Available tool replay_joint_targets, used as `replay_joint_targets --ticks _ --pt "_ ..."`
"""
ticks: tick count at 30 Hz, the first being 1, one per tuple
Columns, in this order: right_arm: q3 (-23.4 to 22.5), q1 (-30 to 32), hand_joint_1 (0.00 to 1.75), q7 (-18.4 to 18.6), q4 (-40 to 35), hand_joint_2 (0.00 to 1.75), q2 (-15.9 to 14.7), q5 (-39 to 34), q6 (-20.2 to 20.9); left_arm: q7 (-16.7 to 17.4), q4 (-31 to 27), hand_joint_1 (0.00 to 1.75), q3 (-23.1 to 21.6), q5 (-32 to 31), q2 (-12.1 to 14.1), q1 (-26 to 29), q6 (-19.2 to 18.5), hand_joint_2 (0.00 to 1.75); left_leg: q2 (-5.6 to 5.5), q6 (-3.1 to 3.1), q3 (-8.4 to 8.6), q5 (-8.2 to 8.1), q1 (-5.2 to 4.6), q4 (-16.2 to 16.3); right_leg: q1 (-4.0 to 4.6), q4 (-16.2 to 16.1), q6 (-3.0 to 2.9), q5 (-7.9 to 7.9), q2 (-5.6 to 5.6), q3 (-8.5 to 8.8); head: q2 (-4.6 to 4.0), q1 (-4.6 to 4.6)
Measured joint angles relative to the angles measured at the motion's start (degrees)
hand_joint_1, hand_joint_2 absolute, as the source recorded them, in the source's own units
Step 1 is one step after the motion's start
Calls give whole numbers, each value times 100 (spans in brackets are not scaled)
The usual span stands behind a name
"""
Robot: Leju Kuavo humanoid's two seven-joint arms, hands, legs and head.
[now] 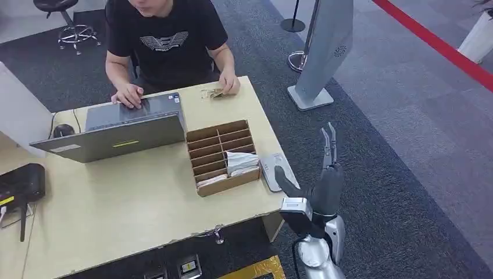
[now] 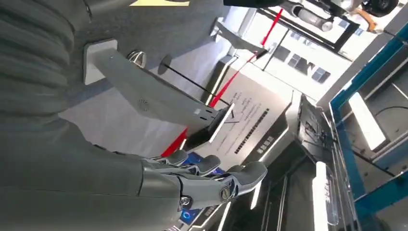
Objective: Pass the card to the sensor for recognition and then transmit it.
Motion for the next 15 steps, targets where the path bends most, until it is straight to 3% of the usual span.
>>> replay_joint_targets --ticks 9,15 --pt "13 29 0 85 157 175 4 50 2 77 0 0 125 -63 0 -4 0 175 0 0 -1 0 0 0 0 0 0 0 0 0 0 0" --pt "46 35 0 -44 236 175 4 -74 2 81 0 0 201 -120 0 -3 0 175 0 0 0 0 0 0 0 0 0 0 0 0 0 0"
